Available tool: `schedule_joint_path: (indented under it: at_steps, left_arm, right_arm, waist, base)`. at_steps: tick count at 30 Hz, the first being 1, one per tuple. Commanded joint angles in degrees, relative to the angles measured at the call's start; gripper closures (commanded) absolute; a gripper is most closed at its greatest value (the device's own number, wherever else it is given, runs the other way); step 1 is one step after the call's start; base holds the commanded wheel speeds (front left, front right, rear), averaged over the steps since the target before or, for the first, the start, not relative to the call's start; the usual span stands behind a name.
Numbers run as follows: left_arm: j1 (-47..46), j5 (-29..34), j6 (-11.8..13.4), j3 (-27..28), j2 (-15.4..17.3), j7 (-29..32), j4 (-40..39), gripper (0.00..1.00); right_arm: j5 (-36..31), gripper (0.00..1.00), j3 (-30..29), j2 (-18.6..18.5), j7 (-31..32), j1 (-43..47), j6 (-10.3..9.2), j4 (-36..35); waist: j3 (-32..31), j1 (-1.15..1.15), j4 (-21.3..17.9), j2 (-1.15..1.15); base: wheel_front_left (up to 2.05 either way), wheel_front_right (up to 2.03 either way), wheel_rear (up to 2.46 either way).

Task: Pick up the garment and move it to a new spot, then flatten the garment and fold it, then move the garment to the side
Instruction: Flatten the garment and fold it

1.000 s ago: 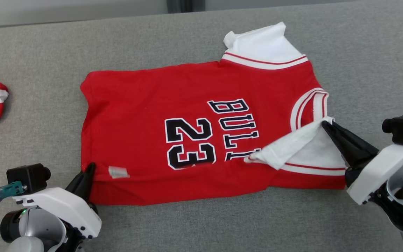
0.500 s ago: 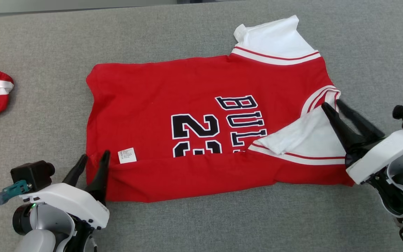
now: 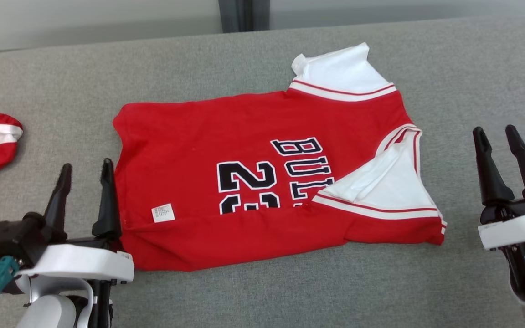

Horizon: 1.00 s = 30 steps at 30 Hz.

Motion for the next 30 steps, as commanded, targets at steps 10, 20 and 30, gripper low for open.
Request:
schedule_joint_path:
  at_steps: [10, 20, 30]
  left_arm:
    - [3.29, 5.76, 1.11, -1.59, 1.15, -4.01, 0.01, 0.00]
    - [4.79, 6.20, -2.62, -4.18, 3.46, -3.56, 7.68, 0.00]
    - [3.49, 4.92, -3.83, -4.48, 3.51, -3.20, 9.50, 0.00]
  right_arm:
    - [-16.68, 0.00, -6.24, 8.22, -0.34, 12.28, 0.00, -8.05]
    - [-21.49, 0.00, -6.62, 9.99, 0.61, 17.95, 0.00, -8.08]
    - [-21.57, 0.00, -7.03, 10.90, 1.60, 18.13, 0.00, -8.53]
  waist:
    - [-5.87, 0.00, -0.60, 0.00]
    - [-9.54, 0.00, -0.80, 0.00]
    - [-9.78, 0.00, -0.34, 0.00]
  base:
    - [0.00, 0.00, 0.00]
    - [0.00, 0.00, 0.00]
    - [0.00, 0.00, 0.00]
